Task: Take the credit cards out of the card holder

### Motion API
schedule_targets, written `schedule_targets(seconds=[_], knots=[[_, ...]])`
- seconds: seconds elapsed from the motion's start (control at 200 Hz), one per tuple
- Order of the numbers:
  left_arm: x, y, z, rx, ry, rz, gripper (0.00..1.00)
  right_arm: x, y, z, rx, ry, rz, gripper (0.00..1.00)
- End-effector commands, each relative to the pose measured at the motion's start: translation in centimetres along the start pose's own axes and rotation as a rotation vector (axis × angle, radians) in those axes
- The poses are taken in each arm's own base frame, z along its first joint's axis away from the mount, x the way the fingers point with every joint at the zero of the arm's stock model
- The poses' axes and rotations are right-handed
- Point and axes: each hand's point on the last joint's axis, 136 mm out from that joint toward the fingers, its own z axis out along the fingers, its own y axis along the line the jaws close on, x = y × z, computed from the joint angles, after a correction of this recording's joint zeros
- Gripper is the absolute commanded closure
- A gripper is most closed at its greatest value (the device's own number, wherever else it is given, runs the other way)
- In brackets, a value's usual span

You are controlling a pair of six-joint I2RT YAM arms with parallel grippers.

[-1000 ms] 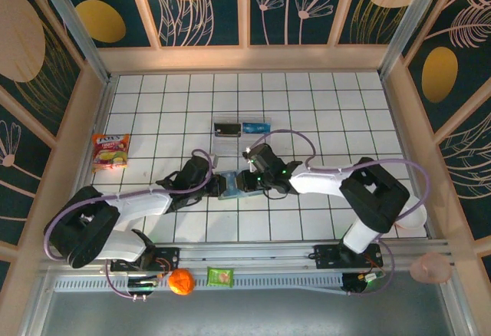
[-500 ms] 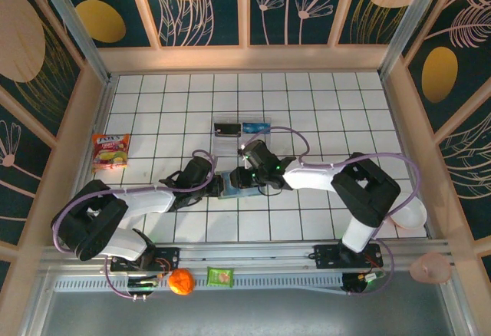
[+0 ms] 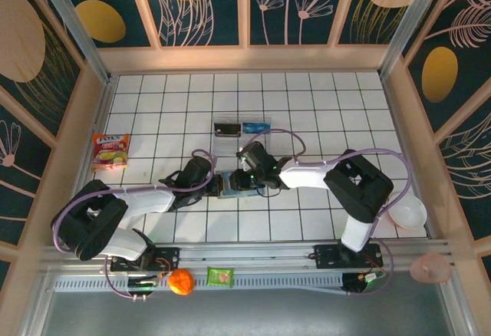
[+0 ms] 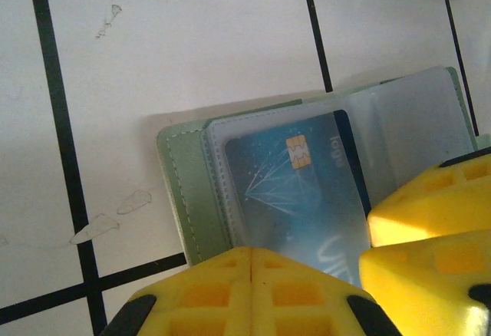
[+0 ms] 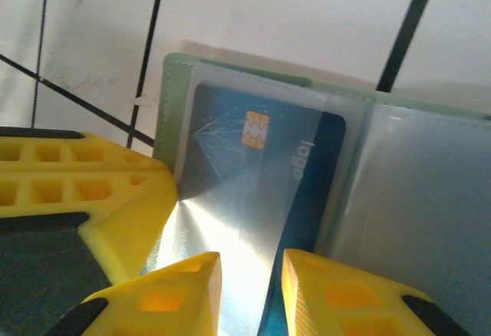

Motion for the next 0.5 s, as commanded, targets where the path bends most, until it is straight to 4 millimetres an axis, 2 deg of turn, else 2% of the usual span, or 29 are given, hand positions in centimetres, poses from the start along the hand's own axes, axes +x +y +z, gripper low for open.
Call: schedule_targets(seconds=[0.0, 0.2, 0.49], knots=[[0.8, 1.0, 0.1, -0.033, 0.025, 0.007, 0.95, 0.5, -2.4, 0.3, 0.146, 0.002, 0.003, 0.72], [0.7, 1.0, 0.1, -0.032, 0.022, 0.008, 0.95, 0.5, -3.4, 0.0, 0.266, -0.036, -0.033, 0.72], [0.4, 1.0, 0.0, -0.035, 0.015, 0.007, 0.96, -1.2, -0.8, -1.4, 0.227, -0.136, -0.096, 0.68]])
